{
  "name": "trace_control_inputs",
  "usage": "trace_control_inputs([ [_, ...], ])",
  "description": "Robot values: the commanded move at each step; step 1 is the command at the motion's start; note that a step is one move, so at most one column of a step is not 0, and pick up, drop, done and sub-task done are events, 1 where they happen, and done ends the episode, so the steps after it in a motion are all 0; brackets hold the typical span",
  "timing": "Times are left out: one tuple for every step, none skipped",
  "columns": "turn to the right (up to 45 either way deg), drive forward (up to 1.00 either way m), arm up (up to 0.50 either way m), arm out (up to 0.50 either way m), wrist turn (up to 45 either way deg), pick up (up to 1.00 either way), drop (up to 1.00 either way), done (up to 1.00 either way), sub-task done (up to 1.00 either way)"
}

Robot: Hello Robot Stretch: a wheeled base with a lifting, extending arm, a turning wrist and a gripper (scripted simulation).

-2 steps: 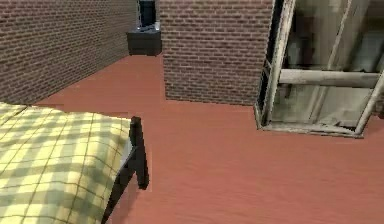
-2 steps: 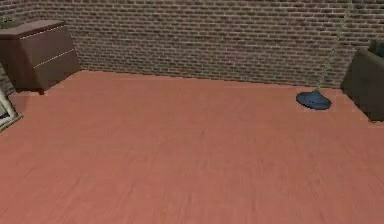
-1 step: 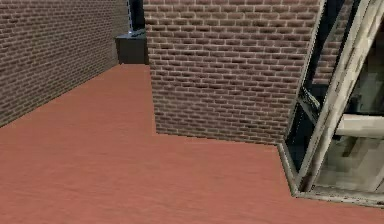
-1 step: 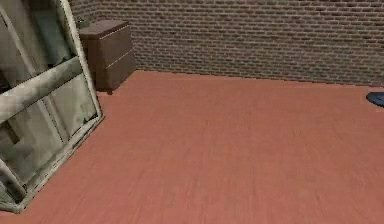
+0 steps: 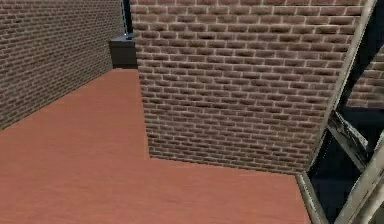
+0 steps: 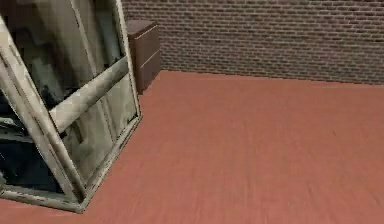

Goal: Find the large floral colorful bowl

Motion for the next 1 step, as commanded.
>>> trace_control_inputs([
  [-27.0,0.0,0.0,0.0,0.0,0.0,0.0,0.0,0.0],
])
